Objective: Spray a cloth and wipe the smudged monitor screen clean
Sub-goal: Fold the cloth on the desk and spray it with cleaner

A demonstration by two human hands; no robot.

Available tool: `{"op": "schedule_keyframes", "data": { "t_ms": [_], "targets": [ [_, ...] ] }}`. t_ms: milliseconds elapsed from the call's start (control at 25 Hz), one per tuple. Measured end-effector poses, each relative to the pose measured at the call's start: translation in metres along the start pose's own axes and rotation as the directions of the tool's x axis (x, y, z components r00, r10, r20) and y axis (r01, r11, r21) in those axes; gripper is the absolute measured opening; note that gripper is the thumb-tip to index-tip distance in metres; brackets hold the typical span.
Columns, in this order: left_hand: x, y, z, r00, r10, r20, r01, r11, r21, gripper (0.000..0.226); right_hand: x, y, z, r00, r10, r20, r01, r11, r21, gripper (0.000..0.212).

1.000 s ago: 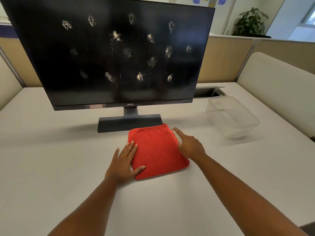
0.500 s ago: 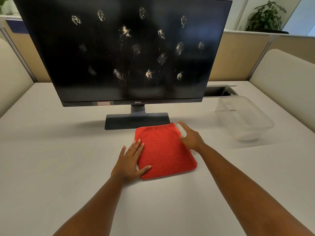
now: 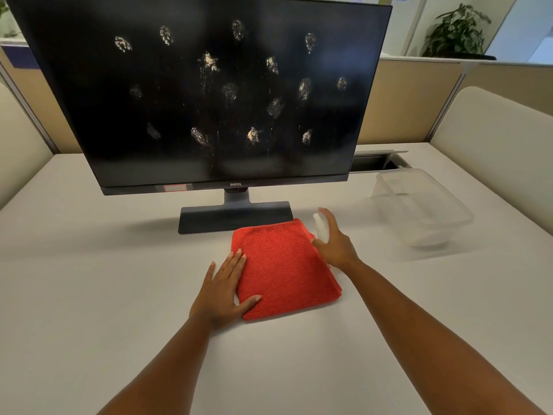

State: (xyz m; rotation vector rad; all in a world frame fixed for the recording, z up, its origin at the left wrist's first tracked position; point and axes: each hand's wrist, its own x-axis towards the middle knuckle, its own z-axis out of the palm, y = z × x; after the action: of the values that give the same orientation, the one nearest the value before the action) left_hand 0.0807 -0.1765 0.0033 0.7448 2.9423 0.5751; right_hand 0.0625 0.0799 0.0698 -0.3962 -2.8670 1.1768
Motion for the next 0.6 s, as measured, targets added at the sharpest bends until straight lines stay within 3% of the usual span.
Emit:
{"op": "schedule_keyframes", "data": {
  "t_ms": [160,400,600],
  "targets": [
    [0.0,-0.002,0.001,1.0,-0.003,-0.005,0.003,1.0,-0.005,0.098,0.016,0.005,-0.021,0.986,0.129,-0.109,-0.094,0.954,0.285,0.058],
    [0.001,-0.003,0.002,1.0,-0.012,0.007,0.012,1.0,0.018,0.096,0.045,0.017,-0.05,0.929,0.134,-0.345,-0.058,0.974,0.221,0.048],
    [0.002,-0.003,0.003,1.0,-0.026,-0.007,0.026,0.999,0.025,0.092,0.069,0.027,-0.057,0.912,0.151,-0.381,-0.076,0.976,0.205,0.055]
  ]
}}
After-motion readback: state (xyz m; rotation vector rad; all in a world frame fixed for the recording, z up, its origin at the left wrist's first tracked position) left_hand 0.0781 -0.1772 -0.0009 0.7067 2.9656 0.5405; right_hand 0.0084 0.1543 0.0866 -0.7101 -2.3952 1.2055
